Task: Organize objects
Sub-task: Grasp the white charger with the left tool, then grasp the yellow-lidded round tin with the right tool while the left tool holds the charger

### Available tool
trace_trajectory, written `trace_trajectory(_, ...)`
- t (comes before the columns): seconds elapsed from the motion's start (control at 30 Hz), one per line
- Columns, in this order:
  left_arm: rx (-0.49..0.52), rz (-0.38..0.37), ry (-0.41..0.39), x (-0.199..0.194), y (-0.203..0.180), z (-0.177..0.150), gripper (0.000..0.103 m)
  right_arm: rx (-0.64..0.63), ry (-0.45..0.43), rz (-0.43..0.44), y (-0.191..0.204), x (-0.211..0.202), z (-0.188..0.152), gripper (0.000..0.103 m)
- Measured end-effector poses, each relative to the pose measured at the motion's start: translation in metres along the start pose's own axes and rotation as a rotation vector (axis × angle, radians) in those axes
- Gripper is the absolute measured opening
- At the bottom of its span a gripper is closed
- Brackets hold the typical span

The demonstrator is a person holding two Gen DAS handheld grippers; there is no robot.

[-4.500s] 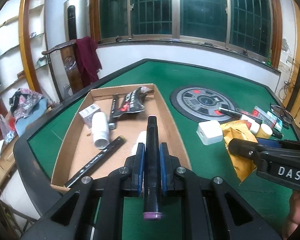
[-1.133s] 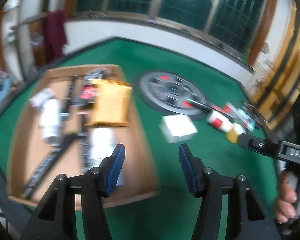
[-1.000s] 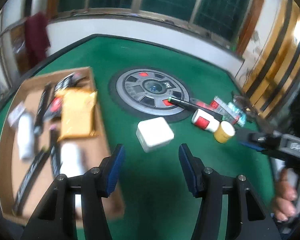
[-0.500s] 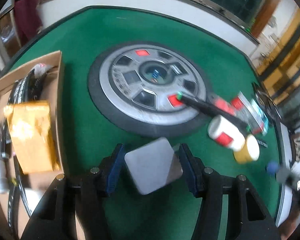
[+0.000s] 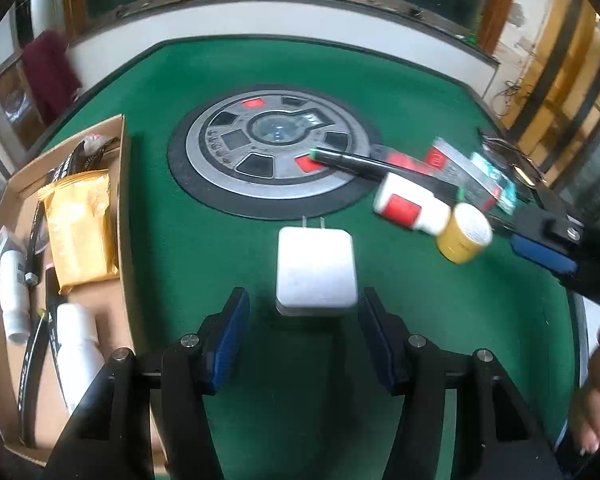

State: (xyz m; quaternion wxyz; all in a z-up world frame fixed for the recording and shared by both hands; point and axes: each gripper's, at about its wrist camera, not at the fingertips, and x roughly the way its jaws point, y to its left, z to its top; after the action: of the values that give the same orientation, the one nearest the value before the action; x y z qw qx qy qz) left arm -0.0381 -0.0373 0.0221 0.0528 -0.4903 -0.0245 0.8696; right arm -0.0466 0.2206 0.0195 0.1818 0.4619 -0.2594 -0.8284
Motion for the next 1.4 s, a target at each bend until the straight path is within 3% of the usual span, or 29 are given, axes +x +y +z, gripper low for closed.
trace_trajectory(0.07,0.015,0.038,-0.008,0.003,-0.003,0.003,0.057,0.007,-0.007,-0.006,-0.003,-0.002,0.001,0.048)
trace_trajectory(0.27,0.077,0.091,-0.014,0.016,-0.020,0.020,0.057,0.025,-0.001,-0.025,-0.010,0.001,0.005,0.048)
trace_trajectory(0.43,0.112,0.076,0.007,0.021,-0.026,0.009,0.057,0.022,-0.009,-0.047,-0.013,0.000,0.007,0.048)
trace_trajectory(0.53,0.126,0.120,0.007,0.030,-0.028,0.006,0.057,0.008,-0.011,-0.060,-0.013,0.001,0.007,0.048)
trace_trajectory(0.6,0.104,0.101,-0.005,0.031,-0.025,0.007,0.051,0.001,-0.005,-0.066,-0.012,0.003,0.007,0.048)
trace_trajectory(0.63,0.089,0.087,-0.011,0.032,-0.022,0.009,0.039,-0.003,-0.003,-0.066,-0.012,0.004,0.007,0.048)
trace_trajectory(0.83,0.051,0.112,-0.088,0.027,-0.020,-0.003,0.039,-0.069,-0.011,-0.117,-0.005,0.006,0.006,0.048)
trace_trajectory(1.03,0.050,0.096,-0.117,0.028,-0.015,-0.004,0.039,-0.227,0.002,-0.203,0.014,0.020,-0.003,0.048)
trace_trajectory(1.13,0.051,0.088,-0.117,0.029,-0.014,-0.003,0.039,-0.334,-0.025,-0.313,0.028,0.026,-0.010,0.048)
trace_trajectory(1.4,0.054,0.094,-0.121,0.031,-0.016,-0.002,0.039,-0.401,-0.027,-0.415,0.025,0.050,-0.004,0.048)
